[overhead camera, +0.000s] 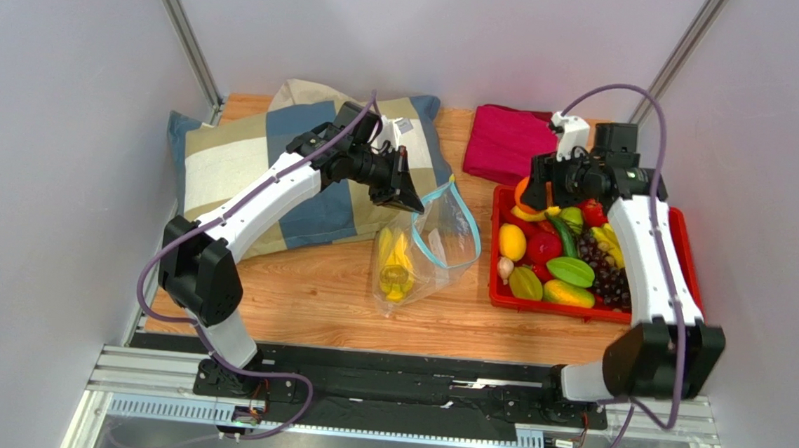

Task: Place the food in the zip-top bag and seal the zipper
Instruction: Pick up the fake fruit from the bin, then place the fake fruit in the zipper food storage bag.

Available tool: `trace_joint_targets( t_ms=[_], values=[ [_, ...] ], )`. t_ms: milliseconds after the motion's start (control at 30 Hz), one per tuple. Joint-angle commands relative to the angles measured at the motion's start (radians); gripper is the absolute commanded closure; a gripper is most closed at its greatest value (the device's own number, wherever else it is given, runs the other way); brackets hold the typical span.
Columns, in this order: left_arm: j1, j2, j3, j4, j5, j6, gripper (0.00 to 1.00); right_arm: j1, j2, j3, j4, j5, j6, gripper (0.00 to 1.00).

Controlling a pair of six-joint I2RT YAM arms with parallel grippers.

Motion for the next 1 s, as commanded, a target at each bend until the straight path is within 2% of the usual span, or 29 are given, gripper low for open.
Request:
trace_joint_targets(
  t_ms=[0, 100, 267, 367, 433, 467, 500, 567, 600, 700, 800, 933, 967],
  values=[
    [-0.006, -0.042, -0.009, 0.028, 0.01, 0.014, 1.0, 0.071, -0.204, 0.046, 0.009, -0.254, 0.078, 0.61],
    [-0.006, -0.045, -0.014, 0.028, 0.018, 0.011, 1.0, 0.189, -0.278, 0.028, 0.035, -0.27, 0.104, 0.61],
    [-0.006, -0.046, -0.012, 0.025, 0.02, 0.017, 1.0, 0.406, -0.316, -0.011, 0.044, -0.187, 0.087, 0.6],
    [-0.006, -0.046, -0.011, 0.025, 0.027, 0.016, 1.0, 0.457, -0.305, -0.055, 0.06, -0.158, 0.081, 0.59],
    [-0.006, -0.045, -0.009, 0.027, 0.033, 0.016, 1.0, 0.468, -0.295, -0.077, 0.079, -0.153, 0.082, 0.56],
    [-0.006, -0.043, -0.009, 0.027, 0.036, 0.016, 1.0, 0.477, -0.29, -0.08, 0.084, -0.152, 0.082, 0.53],
    [-0.006, -0.043, -0.008, 0.028, 0.036, 0.016, 1.0, 0.479, -0.278, -0.078, 0.089, -0.153, 0.084, 0.45],
    [-0.006, -0.04, -0.003, 0.028, 0.038, 0.016, 1.0, 0.479, -0.265, -0.071, 0.087, -0.17, 0.095, 0.41],
    [-0.006, -0.038, -0.003, 0.028, 0.039, 0.016, 1.0, 0.48, -0.259, -0.068, 0.087, -0.173, 0.102, 0.31],
    [-0.006, -0.037, 0.0, 0.031, 0.039, 0.016, 1.0, 0.48, -0.25, -0.051, 0.077, -0.178, 0.107, 0.16],
    [-0.006, -0.037, -0.003, 0.033, 0.038, 0.016, 1.0, 0.476, -0.259, -0.025, 0.06, -0.106, 0.118, 0.03],
    [-0.006, -0.038, -0.008, 0.037, 0.038, 0.014, 1.0, 0.379, -0.265, 0.001, 0.024, -0.136, 0.144, 0.0],
    [-0.006, -0.038, -0.008, 0.037, 0.038, 0.014, 1.0, 0.315, -0.258, 0.014, 0.012, -0.144, 0.142, 0.0]
  ],
)
